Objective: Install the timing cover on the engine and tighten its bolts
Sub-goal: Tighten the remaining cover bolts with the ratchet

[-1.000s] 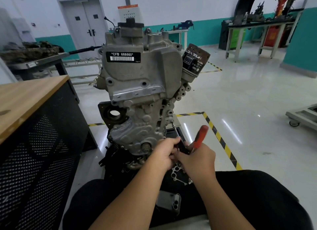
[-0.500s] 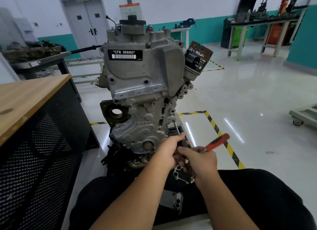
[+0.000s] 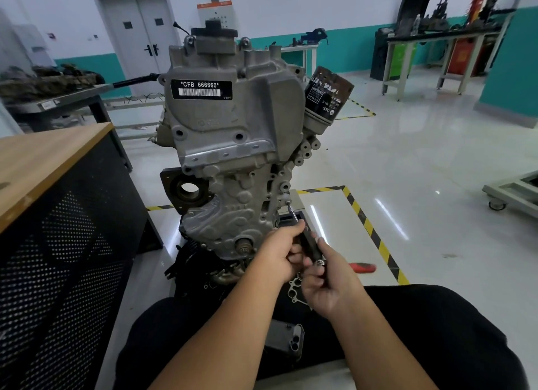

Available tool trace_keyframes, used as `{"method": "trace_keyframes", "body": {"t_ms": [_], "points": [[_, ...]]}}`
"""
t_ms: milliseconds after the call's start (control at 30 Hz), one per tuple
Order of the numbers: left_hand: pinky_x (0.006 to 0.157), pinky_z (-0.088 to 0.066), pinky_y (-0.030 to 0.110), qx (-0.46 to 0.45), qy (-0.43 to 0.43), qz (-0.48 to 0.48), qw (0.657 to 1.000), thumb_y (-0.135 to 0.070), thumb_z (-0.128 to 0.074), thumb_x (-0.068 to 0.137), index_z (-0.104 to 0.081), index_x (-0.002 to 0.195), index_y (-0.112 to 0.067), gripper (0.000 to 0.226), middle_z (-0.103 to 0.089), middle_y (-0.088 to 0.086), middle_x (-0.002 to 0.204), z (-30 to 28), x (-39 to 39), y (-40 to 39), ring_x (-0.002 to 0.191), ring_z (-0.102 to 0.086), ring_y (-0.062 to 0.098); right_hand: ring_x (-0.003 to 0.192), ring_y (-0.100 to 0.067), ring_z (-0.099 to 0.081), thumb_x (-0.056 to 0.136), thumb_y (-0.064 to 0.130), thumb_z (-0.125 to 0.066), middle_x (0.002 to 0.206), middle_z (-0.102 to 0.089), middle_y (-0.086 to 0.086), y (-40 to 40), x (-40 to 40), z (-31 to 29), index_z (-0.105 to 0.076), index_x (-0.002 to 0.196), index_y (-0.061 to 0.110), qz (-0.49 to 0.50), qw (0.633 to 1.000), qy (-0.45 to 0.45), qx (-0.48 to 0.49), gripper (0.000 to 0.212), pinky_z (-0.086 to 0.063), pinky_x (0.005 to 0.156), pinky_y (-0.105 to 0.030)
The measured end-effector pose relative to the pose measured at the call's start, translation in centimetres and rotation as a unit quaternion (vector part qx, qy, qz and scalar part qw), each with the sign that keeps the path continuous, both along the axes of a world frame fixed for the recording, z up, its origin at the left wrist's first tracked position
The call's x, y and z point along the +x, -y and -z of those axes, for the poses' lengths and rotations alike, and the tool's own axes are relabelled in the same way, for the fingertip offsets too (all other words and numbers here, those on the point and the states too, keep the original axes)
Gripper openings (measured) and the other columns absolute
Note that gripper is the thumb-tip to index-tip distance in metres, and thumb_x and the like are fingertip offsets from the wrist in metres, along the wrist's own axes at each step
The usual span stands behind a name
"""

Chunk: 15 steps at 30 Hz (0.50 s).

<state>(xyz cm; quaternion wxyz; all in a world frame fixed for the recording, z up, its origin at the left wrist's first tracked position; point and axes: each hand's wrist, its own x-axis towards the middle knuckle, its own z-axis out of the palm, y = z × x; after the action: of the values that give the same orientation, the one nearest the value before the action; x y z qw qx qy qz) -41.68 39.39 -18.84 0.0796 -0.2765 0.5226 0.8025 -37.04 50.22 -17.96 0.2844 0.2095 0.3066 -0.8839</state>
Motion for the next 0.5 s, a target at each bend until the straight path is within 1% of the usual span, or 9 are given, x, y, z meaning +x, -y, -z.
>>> {"method": "trace_keyframes", "body": {"t_ms": [67, 133, 167, 200, 233, 300, 367, 433, 500], "points": [[0.036, -0.026, 0.017, -0.01, -0.005, -0.01, 1.0, -0.027, -0.066, 0.098, -0.06, 0.084, -0.012, 0.022, -0.049, 0.002, 0.054, 0.0, -0.2, -0.1, 0.038, -0.031, 0.013, 0.034, -0.013, -0.047, 0.091, 0.041, -0.076, 0.06, -0.063, -0.01, 0.0, -0.1, 0.2, -0.072, 0.091, 0.003, 0.012, 0.97, -0.104, 0.22, 0.039, -0.034, 0.031, -0.021], [0.042, -0.043, 0.022, -0.011, -0.014, -0.031, 0.999, -0.02, -0.07, 0.096, -0.064, 0.087, -0.006, 0.018, -0.067, 0.009, 0.064, -0.1, -0.3, -0.3, 0.048, -0.053, 0.019, 0.037, -0.013, -0.055, 0.087, 0.042, -0.079, 0.058, -0.066, -0.008, 0.3, -0.2, 0.3, -0.068, 0.076, 0.002, 0.047, 0.861, -0.204, 0.465, 0.043, -0.045, 0.036, -0.028], [0.046, -0.05, 0.026, -0.012, -0.014, -0.04, 0.999, -0.019, -0.073, 0.093, -0.066, 0.088, -0.003, 0.018, -0.072, 0.01, 0.068, 0.0, -0.3, -0.2, 0.053, -0.061, 0.022, 0.04, -0.012, -0.057, 0.086, 0.043, -0.079, 0.057, -0.065, -0.006, 0.6, 0.1, 0.2, -0.066, 0.072, 0.005, 0.05, 0.833, -0.229, 0.502, 0.043, -0.049, 0.04, -0.028], [0.049, -0.053, 0.028, -0.016, -0.012, -0.044, 0.999, -0.019, -0.077, 0.09, -0.067, 0.086, -0.002, 0.019, -0.073, 0.011, 0.069, 0.0, -0.3, -0.1, 0.052, -0.064, 0.022, 0.042, -0.013, -0.058, 0.087, 0.042, -0.079, 0.057, -0.065, -0.005, 1.0, 0.4, 0.1, -0.064, 0.071, 0.007, 0.055, 0.838, -0.228, 0.493, 0.041, -0.051, 0.042, -0.029], [0.047, -0.051, 0.026, -0.023, -0.008, -0.04, 0.999, -0.021, -0.079, 0.088, -0.067, 0.083, -0.004, 0.021, -0.072, 0.009, 0.067, 0.1, -0.4, 0.0, 0.048, -0.06, 0.02, 0.041, -0.016, -0.058, 0.088, 0.038, -0.079, 0.058, -0.066, -0.007, 1.1, 0.5, -0.1, -0.066, 0.077, 0.005, 0.048, 0.883, -0.198, 0.424, 0.037, -0.05, 0.04, -0.03], [0.037, -0.035, 0.017, -0.022, 0.007, -0.02, 1.0, -0.028, -0.079, 0.087, -0.066, 0.078, -0.008, 0.026, -0.064, 0.004, 0.058, 0.1, -0.5, 0.5, 0.035, -0.041, 0.011, 0.035, -0.011, -0.049, 0.092, 0.031, -0.076, 0.061, -0.064, -0.009, 0.7, 0.0, -0.1, -0.071, 0.097, 0.005, 0.014, 0.984, -0.082, 0.155, 0.027, -0.038, 0.032, -0.021], [0.032, -0.024, 0.016, 0.002, 0.017, 0.012, 1.0, -0.033, -0.073, 0.092, -0.066, 0.082, -0.011, 0.025, -0.064, 0.002, 0.063, 0.0, -0.5, 0.8, 0.032, -0.03, 0.007, 0.032, -0.003, -0.041, 0.097, 0.03, -0.068, 0.062, -0.058, -0.007, 0.5, 0.1, -0.8, -0.072, 0.11, 0.015, 0.014, 0.998, 0.016, -0.062, 0.02, -0.027, 0.027, -0.015], [0.031, -0.024, 0.016, -0.016, 0.019, 0.043, 0.999, -0.034, -0.069, 0.094, -0.07, 0.094, -0.013, 0.021, -0.067, 0.006, 0.088, -0.2, -0.4, 1.1, 0.033, -0.031, 0.007, 0.033, -0.003, -0.04, 0.1, 0.031, -0.064, 0.063, -0.06, -0.007, 0.7, 0.3, -0.9, -0.072, 0.11, 0.019, 0.007, 0.999, -0.006, -0.042, 0.018, -0.026, 0.027, -0.014], [0.031, -0.023, 0.016, -0.053, 0.014, 0.054, 0.997, -0.032, -0.069, 0.095, -0.07, 0.1, -0.012, 0.02, -0.058, 0.01, 0.1, -0.1, -0.4, 1.2, 0.036, -0.03, 0.006, 0.036, -0.008, -0.044, 0.097, 0.032, -0.07, 0.066, -0.067, -0.009, 0.7, 0.3, -0.7, -0.073, 0.102, 0.013, 0.007, 0.993, -0.065, 0.101, 0.021, -0.031, 0.031, -0.018]]}}
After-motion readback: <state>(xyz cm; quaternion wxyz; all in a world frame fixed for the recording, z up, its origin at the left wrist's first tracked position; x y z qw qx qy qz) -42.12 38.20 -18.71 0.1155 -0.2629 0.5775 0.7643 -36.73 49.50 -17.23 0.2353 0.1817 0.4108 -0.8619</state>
